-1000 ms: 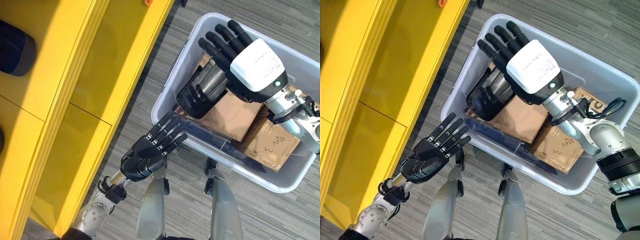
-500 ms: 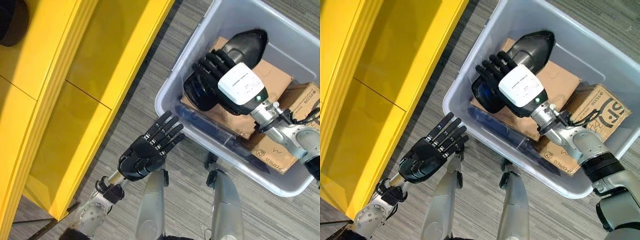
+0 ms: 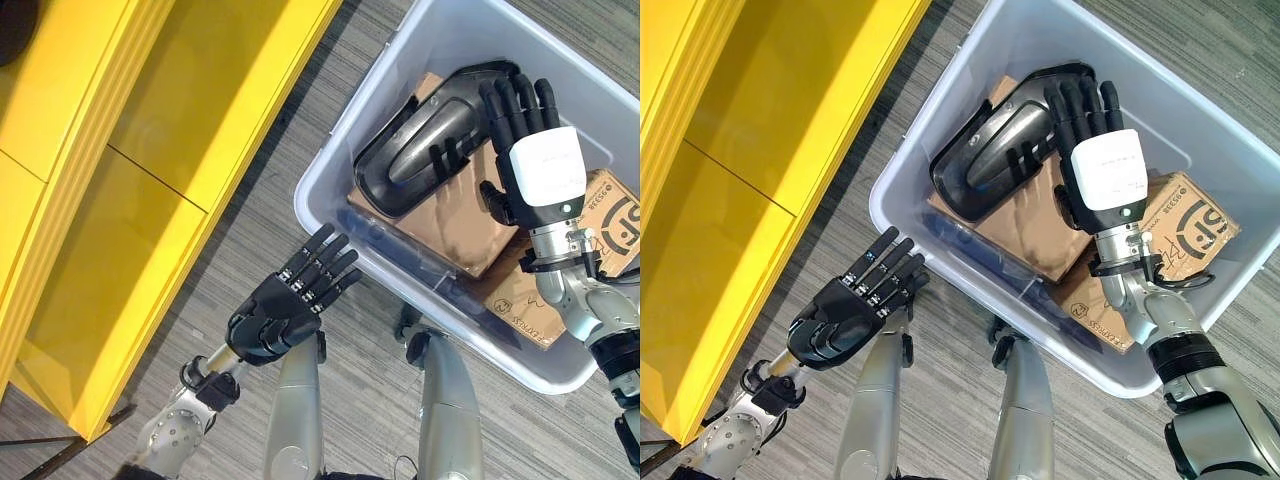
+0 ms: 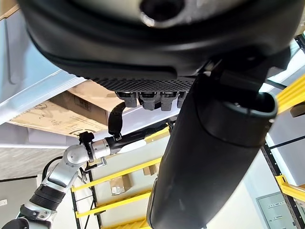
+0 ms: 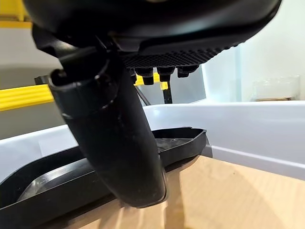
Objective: Move parts from the plastic box to the shelf.
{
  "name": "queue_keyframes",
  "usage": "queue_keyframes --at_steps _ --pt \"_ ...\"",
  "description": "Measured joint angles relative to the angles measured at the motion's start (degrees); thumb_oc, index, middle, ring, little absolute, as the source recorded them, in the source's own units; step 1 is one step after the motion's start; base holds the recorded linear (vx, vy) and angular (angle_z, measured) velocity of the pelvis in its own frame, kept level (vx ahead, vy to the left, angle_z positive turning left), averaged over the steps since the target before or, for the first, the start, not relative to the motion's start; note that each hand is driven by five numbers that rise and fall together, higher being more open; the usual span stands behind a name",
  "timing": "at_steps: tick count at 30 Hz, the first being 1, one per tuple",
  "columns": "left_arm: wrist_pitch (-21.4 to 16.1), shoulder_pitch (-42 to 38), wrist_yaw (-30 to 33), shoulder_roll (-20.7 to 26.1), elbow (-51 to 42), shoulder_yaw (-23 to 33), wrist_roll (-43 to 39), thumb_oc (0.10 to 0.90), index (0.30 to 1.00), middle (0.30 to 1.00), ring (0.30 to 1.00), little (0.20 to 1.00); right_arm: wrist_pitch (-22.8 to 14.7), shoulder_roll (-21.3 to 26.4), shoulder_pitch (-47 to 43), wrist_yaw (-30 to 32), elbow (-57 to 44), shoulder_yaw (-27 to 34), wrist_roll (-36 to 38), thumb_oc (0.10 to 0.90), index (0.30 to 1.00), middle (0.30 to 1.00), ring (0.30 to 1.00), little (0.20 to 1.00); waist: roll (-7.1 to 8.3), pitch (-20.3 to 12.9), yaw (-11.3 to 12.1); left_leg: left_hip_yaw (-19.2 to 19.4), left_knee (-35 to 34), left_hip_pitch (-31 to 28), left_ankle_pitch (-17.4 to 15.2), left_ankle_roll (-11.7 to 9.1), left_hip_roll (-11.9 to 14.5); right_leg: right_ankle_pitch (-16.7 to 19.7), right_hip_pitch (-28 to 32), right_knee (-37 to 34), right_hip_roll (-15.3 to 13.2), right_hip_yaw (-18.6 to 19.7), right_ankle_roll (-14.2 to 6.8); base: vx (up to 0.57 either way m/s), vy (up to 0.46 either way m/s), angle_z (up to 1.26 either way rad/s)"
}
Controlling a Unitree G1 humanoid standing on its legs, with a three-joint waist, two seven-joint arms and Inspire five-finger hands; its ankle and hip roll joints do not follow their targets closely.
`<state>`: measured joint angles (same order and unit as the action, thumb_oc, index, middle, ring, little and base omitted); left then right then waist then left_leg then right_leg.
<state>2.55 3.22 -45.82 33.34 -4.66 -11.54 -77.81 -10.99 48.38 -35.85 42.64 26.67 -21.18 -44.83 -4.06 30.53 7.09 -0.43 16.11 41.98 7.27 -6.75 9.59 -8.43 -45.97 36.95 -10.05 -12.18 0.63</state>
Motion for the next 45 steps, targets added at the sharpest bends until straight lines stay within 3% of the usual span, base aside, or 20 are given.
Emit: queue_keyframes --at_steps 5,10,11,20,26,31,37,45 --pt "0.01 -0.13 -0.04 0.00 0.08 0.00 -0.05 0.900 1.000 1.000 1.000 1.000 -0.02 0.01 -0.19 -1.33 0.59 -0.78 -0.12 0.900 1.000 1.000 1.000 1.000 -0.65 0.00 0.87 -0.02 3.74 1.87 -1.90 0.15 -0.59 -1.53 -1.50 3.09 -0.82 0.47 0.01 0.01 -0.029 0.03" --pt "0.12 -0.06 -0.65 0.47 0.03 0.24 -0.06 0.900 1.000 1.000 1.000 1.000 -0.22 1.27 -0.80 -2.42 0.58 -2.73 -0.23 0.900 1.000 1.000 1.000 1.000 -0.72 0.00 1.59 -2.51 13.82 7.41 -6.38 -0.20 -1.17 -5.75 -4.45 10.58 -1.86 -0.16 0.71 0.03 -0.078 0.17" --pt "0.10 -0.06 -1.01 1.25 -0.02 0.36 -0.11 0.900 1.000 1.000 1.000 1.000 -1.13 1.81 -1.00 -2.37 0.48 -2.96 -1.28 0.900 1.000 1.000 1.000 1.000 -0.72 -0.01 1.59 -3.95 18.13 9.60 -8.57 -0.28 -1.10 -7.78 -5.24 13.81 -2.30 -0.87 1.13 0.04 -0.070 0.16" --pt "1.08 0.19 -2.23 1.72 -0.26 0.85 -0.03 0.900 1.000 1.000 1.000 1.000 -1.52 4.28 -0.58 -2.51 -1.52 -4.04 -1.97 0.900 1.000 1.000 1.000 1.000 -0.69 -0.01 1.21 -5.80 22.64 13.72 -9.77 -0.17 -0.98 -10.15 -8.42 18.34 -2.55 -1.67 1.95 0.02 -0.039 0.04" --pt "0.90 0.23 -2.40 4.14 -1.38 2.33 0.13 0.900 1.000 1.000 1.000 1.000 -3.10 8.35 -0.22 -3.95 -2.03 -5.55 -1.65 0.900 1.000 1.000 1.000 1.000 -0.69 -0.01 0.95 -8.38 34.36 19.57 -14.81 0.44 -1.85 -15.24 -11.97 27.95 -3.83 -1.95 2.72 0.04 -0.042 0.08" --pt "-0.48 0.22 -2.43 5.87 -1.75 4.88 -0.49 0.900 1.000 1.000 1.000 1.000 -5.01 10.94 0.04 -3.10 -2.14 -5.05 0.82 0.900 1.000 1.000 1.000 1.000 -0.75 -0.03 0.59 -8.85 42.77 24.31 -18.17 0.89 -2.83 -17.90 -15.71 34.90 -5.36 -0.73 2.65 0.06 -0.001 0.01" --pt "-0.06 -0.08 -2.49 6.01 -1.55 6.44 -0.75 0.900 1.000 1.000 1.000 1.000 -6.30 12.88 -0.25 -0.07 -1.56 -2.50 1.18 0.900 1.000 1.000 1.000 1.000 -0.82 -0.12 -0.28 -9.48 53.64 31.21 -21.76 0.92 -5.14 -20.44 -21.60 43.70 -6.62 2.47 0.93 0.07 -0.009 0.04" --pt "2.17 0.01 -2.43 6.09 -1.52 8.69 -0.73 0.900 1.000 1.000 1.000 1.000 -4.22 12.98 -0.32 -0.99 -1.00 -2.35 2.28 0.900 1.000 1.000 1.000 1.000 -0.72 -0.22 -0.22 -9.55 54.44 32.04 -21.89 0.72 -6.70 -20.60 -22.57 44.42 -6.92 3.60 0.62 0.02 -0.004 0.02"
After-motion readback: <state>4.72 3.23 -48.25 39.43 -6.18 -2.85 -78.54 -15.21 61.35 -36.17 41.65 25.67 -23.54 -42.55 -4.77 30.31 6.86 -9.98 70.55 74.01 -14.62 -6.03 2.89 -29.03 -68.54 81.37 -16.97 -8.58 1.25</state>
